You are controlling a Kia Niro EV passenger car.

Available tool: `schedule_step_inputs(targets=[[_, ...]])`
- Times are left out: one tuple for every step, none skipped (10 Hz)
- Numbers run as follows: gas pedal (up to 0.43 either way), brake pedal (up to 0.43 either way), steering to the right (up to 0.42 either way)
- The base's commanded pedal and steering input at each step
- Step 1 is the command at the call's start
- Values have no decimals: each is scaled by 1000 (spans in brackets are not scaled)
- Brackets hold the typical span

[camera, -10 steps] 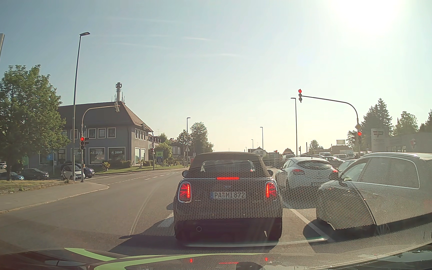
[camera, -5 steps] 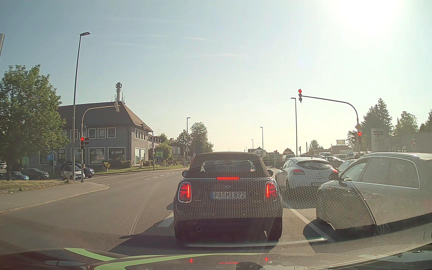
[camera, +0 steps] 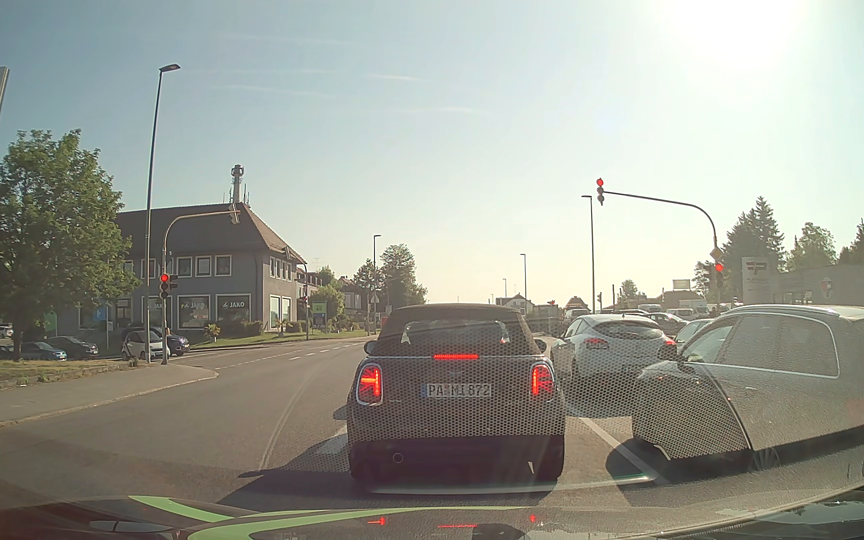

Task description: Follow the waypoints while adhering to traffic rules and regulations

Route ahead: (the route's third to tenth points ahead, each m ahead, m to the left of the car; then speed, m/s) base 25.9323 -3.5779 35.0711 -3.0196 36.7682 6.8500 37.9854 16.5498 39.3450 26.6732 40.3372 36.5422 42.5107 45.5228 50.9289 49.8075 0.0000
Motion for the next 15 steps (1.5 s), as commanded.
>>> schedule_step_inputs(targets=[[0, 280, -6], [0, 287, -5], [0, 287, -5], [0, 287, -5], [0, 280, -5], [0, 287, -5], [0, 287, -6], [0, 287, -5], [0, 287, -5], [0, 287, -5], [0, 287, -5], [0, 287, -6], [0, 287, -5], [0, 287, -5], [0, 287, -5]])
